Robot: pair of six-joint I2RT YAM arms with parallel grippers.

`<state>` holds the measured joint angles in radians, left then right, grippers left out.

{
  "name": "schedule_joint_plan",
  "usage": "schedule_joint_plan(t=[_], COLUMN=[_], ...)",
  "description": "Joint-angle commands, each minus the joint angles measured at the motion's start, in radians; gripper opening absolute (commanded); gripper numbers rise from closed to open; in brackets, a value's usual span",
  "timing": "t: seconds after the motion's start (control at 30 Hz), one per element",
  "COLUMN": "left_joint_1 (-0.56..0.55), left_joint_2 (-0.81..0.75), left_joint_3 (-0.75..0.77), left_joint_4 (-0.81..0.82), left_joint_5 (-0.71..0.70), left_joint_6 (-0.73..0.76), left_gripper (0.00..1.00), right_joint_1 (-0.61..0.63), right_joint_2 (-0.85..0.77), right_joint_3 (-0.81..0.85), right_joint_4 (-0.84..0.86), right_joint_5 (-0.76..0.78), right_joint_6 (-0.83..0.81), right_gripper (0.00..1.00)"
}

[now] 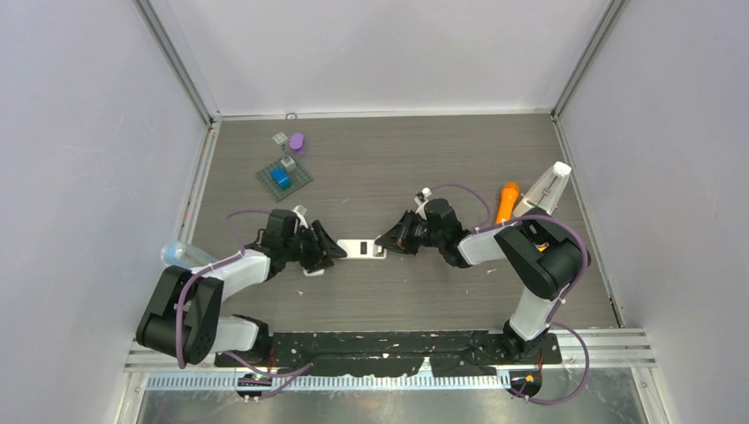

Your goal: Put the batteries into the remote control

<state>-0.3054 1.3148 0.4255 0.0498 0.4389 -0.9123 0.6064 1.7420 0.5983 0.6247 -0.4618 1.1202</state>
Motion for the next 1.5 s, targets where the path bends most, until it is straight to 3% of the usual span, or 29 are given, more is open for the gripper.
schedule_joint_plan(t=[0.0,0.23,0.4,1.1,1.47], left_joint_1=[0.006,0.006,0.008,0.017,0.02], left_joint_2=[0.027,0.04,0.044,0.029,0.008], left_joint_3=[0.008,0.017,0.023,0.044,0.049], left_joint_4=[0.033,0.03,0.017,-0.011,-0.031], left_joint_5=[0.008,0.008,0.006,0.015,-0.005], left_joint_6=[0.015,0.022,0.031,0.05,0.058], left_gripper=[0.54,0.54,0.54,0.54,0.55], right_joint_1=[0.004,0.004,0.003,0.0,0.001], right_joint_2=[0.022,0.031,0.023,-0.02,-0.052], right_joint_3=[0.026,0.026,0.048,0.252,0.31], right_joint_4=[0.015,-0.01,-0.077,-0.493,-0.644], right_joint_5=[0.016,0.027,0.038,0.046,0.042], right_joint_6=[-0.034,-0.043,-0.073,-0.224,-0.252], right_gripper=[0.05,0.07,0.18,0.35,0.38])
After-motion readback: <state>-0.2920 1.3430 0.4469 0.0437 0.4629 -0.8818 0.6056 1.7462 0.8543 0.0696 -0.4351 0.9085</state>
